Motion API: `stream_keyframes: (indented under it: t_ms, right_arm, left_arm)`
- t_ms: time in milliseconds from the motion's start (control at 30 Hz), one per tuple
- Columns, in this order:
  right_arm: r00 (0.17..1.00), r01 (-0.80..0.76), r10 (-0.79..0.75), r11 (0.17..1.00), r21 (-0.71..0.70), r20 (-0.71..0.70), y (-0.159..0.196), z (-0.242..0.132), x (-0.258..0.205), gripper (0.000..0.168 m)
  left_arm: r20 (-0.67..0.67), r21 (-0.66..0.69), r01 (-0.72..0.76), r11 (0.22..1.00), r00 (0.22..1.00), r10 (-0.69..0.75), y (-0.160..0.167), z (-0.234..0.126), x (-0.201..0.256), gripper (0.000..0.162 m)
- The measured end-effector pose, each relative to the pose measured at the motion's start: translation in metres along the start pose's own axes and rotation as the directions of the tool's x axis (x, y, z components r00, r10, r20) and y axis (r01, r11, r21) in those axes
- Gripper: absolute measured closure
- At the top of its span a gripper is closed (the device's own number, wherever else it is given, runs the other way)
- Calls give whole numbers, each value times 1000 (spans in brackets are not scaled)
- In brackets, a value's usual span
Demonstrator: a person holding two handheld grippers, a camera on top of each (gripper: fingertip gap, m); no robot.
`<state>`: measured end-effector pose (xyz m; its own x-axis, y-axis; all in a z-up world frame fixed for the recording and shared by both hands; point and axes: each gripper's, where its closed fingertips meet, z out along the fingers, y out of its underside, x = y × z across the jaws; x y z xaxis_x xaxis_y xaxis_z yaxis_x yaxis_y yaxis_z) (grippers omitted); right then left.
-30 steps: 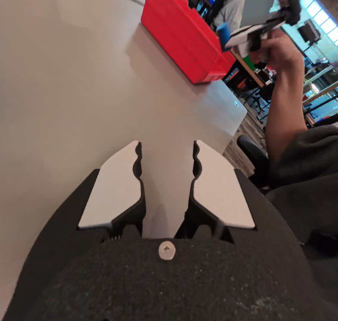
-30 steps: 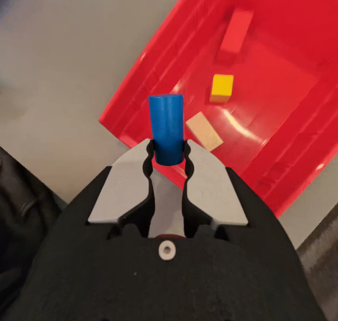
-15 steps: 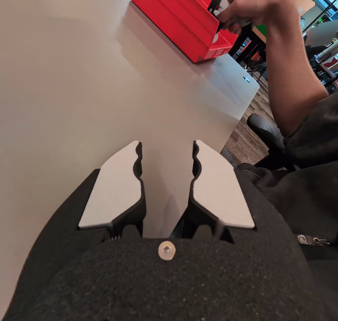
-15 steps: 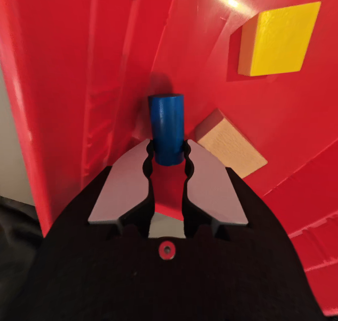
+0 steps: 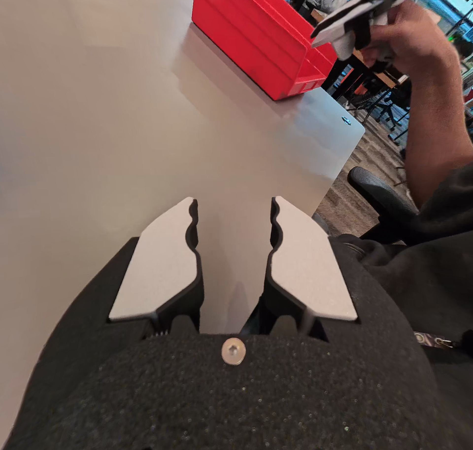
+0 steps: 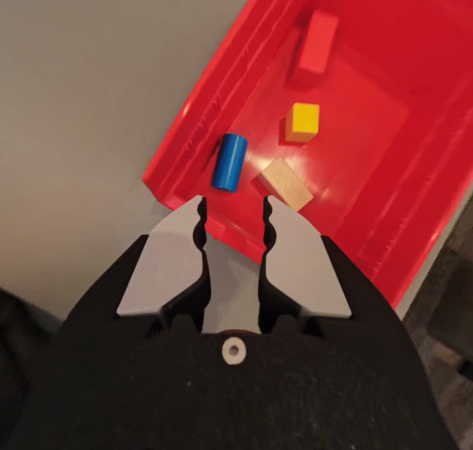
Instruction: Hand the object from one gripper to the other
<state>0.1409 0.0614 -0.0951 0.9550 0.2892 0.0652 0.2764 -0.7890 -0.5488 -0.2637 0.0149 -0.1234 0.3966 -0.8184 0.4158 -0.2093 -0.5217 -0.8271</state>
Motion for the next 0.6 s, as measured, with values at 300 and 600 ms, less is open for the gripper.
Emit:
stream_keyframes:
  t_ms: [300,600]
  right_arm:
    - [989,-148,108,768,623,102,13,-21,-102,133]
    - [997,-40,-17,742,669,78,14,-27,-116,131]
  left_arm:
    - [332,-79,-57,995,940,80,-85,-70,-87,107]
    - [265,-604,-323,728,781,566,-138,-66,-243,112]
